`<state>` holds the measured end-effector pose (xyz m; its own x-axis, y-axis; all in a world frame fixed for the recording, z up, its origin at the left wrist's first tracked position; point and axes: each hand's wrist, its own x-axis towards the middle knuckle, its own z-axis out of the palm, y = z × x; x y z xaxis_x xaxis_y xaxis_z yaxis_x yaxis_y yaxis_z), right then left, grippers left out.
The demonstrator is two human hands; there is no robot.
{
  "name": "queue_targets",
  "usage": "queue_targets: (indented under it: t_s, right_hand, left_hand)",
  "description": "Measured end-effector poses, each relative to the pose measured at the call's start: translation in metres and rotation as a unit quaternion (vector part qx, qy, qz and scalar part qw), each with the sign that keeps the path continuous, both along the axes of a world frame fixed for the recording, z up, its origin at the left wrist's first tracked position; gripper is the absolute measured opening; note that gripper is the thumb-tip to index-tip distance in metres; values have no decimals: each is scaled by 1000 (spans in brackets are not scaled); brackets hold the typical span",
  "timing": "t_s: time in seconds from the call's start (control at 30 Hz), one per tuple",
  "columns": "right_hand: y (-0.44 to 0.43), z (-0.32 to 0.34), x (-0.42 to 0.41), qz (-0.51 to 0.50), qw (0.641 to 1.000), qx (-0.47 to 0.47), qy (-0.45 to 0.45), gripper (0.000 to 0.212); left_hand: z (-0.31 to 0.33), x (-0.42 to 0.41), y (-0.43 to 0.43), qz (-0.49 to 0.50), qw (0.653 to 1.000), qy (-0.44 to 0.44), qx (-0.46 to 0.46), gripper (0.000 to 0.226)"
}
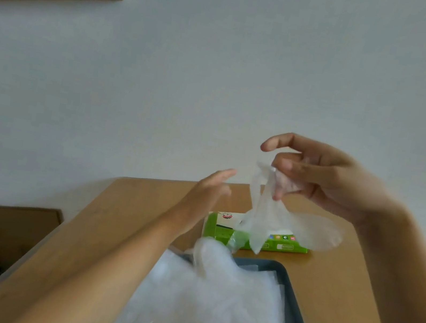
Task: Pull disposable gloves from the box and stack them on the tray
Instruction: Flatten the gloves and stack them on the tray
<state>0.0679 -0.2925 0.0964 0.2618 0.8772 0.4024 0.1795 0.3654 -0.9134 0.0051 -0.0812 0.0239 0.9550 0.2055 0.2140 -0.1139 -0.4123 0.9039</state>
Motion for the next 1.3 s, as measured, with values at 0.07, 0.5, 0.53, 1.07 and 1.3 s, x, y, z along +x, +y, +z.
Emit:
queue_targets:
  t_s: [0.07,0.5,0.53,1.07,1.3]
  right_hand:
    - [-2,2,-7,69,996,-41,-25,26]
    - [10,-11,-65,-121,992,-45,5,20]
    - [13,-20,-68,-141,988,-10,59,27]
    - [19,-116,-134,-113,973,-163,118,29]
    - [26,-106,-142,-225,961,-102,122,37]
  left_hand:
    - [14,-15,-10,-124,987,-41,-97,71]
    - [38,-98,-54,-189,976,69,76,7]
    - [37,-102,-53,-178,981,64,37,6]
    - [12,-131,-32,28,999,16,-36,29]
    - [9,-138,-25,71,993,14,95,54]
